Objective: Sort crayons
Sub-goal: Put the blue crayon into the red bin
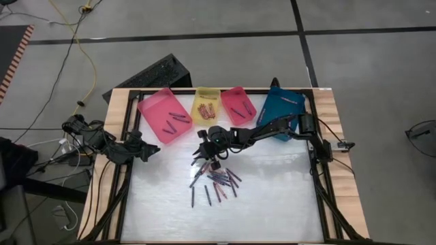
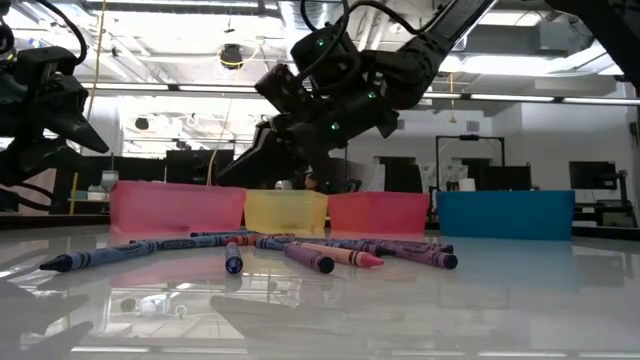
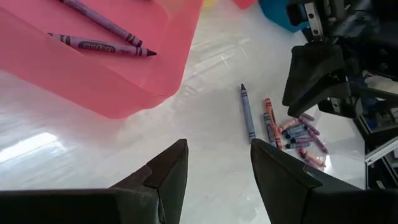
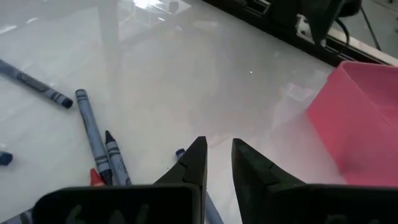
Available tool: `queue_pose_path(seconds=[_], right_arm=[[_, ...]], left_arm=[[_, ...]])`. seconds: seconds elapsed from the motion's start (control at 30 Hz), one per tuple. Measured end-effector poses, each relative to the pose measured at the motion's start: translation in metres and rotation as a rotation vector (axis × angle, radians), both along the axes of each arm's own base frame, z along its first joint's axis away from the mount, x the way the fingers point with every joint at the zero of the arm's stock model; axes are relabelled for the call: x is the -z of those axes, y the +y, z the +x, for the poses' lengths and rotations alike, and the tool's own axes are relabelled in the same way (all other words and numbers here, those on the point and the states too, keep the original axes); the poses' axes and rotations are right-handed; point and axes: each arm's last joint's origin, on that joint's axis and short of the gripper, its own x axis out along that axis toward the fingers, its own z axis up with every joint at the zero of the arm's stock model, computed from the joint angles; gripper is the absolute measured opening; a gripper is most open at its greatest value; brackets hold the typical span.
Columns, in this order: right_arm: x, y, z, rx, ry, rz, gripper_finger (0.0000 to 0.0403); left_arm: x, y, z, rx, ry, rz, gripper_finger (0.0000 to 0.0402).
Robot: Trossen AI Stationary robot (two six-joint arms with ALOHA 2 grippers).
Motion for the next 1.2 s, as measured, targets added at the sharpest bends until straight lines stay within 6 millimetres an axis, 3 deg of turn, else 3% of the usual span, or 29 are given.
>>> queue_pose_path(seconds=[0.33, 0.5, 0.93, 1.2], right_arm=[[0.027, -0.001, 0.012, -0.024, 0.05, -0.045, 0.0071], [0.024, -0.005, 0.022, -0.017, 0.032, -0.049, 0.0071], [0.038, -0.016, 0.011, -0.045, 0.202, -0.038, 0.0071], [0.033, -0.02, 0.012, -0.024, 0.18, -0.013, 0.0071]], left_arm=[[0.0, 0.0, 0.0, -0.008, -0.005, 0.0, 0.0165], [-0.001, 0.0, 0.0, -0.01, -0.009, -0.009, 0.0165], [-0.001, 0.0, 0.001, -0.006, -0.015, -0.014, 0.0165], [-0.002, 0.0, 0.001, -0.006, -0.016, -0.015, 0.0165]])
